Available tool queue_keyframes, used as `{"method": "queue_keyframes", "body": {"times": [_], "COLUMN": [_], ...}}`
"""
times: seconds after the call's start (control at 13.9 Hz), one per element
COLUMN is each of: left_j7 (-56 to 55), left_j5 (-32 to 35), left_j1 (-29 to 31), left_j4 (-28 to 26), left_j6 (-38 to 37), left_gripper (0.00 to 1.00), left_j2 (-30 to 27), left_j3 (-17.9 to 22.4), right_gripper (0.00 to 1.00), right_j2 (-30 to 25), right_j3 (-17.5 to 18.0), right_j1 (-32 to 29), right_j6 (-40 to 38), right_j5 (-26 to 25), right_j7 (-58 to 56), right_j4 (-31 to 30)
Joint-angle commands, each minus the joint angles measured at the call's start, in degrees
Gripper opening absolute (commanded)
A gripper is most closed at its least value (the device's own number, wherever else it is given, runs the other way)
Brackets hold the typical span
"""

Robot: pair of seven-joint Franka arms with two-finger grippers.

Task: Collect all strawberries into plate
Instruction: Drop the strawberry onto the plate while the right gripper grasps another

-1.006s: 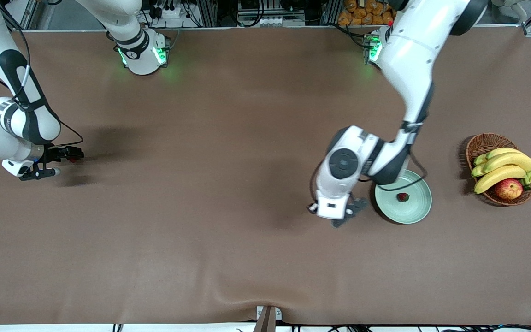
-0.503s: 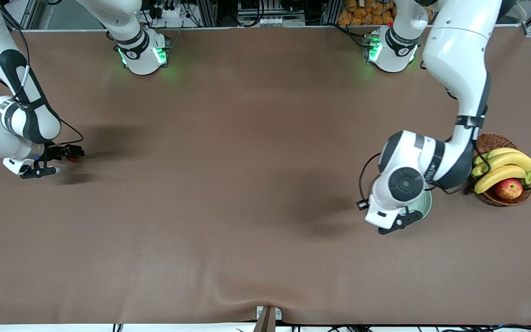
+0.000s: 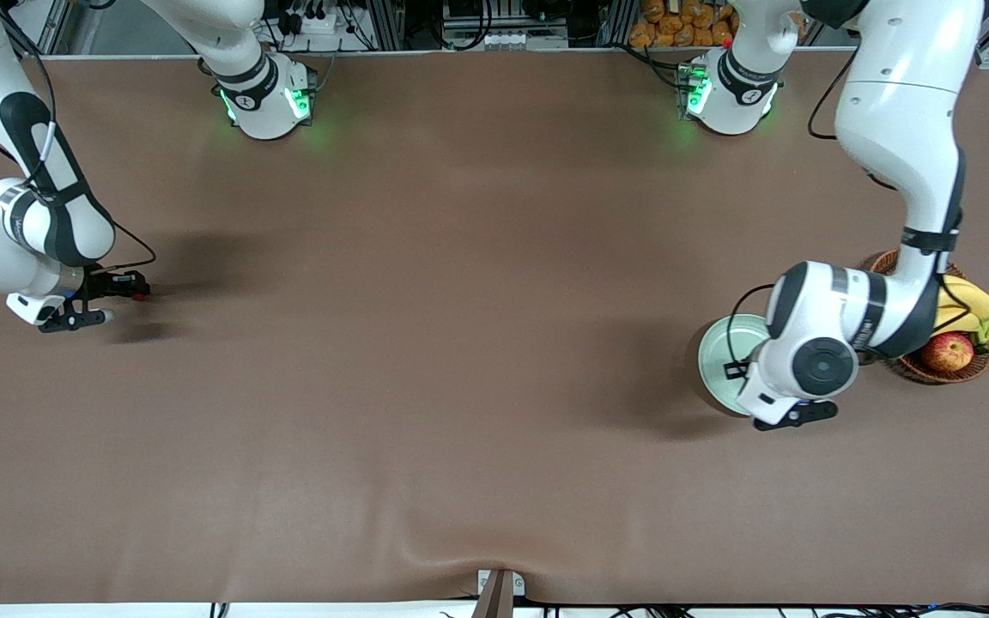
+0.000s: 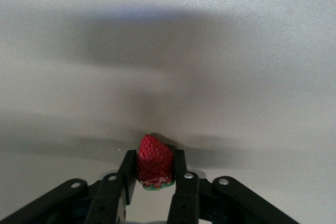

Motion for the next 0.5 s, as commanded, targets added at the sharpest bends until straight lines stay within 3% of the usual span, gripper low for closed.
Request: {"method": "queue_keyframes", "body": {"times": [0.0,0.07,0.43], "left_j7": [0.08,0.17,0.17], "left_j5": [0.44,0.44,-0.61], "left_j1": [-0.11,-0.11,-0.11], "left_j4": [-1.48,-1.4,0.44], "left_j6": [0.26,0.26,-0.35], "left_gripper": [0.9,1.0,1.0], "left_j2": [-1.81,-1.98,-3.21], "left_j3": [-0.86,-0.95,-0.95], "right_gripper": [0.0,0.0,0.0], "right_j2": [-0.65,-0.82,-0.82], "right_j3": [0.67,0.85,3.12], "right_j1": [-1.29,-1.11,7.3], "right_j6": [5.42,5.24,4.72], "right_j5": [-1.23,-1.23,-0.44], "right_j7": [-4.79,-4.79,-4.27], "right_j4": [-2.04,-1.26,6.82]}}
